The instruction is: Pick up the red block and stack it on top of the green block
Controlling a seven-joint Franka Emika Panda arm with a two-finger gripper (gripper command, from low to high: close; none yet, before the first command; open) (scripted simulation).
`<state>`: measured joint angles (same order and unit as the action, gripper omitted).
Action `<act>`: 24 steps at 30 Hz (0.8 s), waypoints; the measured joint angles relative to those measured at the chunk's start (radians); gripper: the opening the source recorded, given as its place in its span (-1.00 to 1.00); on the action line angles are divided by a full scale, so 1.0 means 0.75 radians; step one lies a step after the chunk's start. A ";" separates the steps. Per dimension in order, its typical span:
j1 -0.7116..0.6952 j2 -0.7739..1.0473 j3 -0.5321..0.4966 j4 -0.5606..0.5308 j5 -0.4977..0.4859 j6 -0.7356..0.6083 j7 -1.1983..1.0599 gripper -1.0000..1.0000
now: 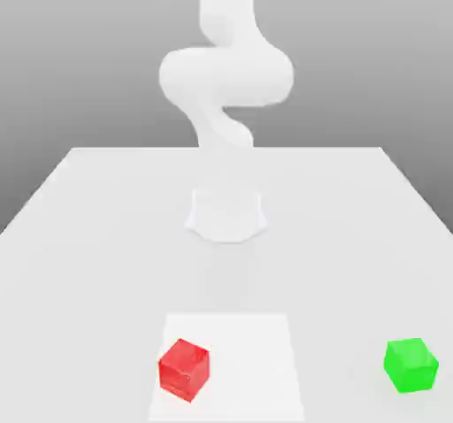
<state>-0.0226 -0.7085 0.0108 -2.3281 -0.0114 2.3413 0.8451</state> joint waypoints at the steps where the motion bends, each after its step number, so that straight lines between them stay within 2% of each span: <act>1: -0.015 0.053 0.007 -0.016 -0.005 0.024 0.025 0.00; 15: -0.157 0.734 0.045 -0.225 -0.062 0.331 0.344 0.00; 24: -0.191 1.166 0.031 -0.335 -0.009 0.550 0.461 0.00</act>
<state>-0.1657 0.1656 0.0338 -2.5793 -0.0179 2.7542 1.1908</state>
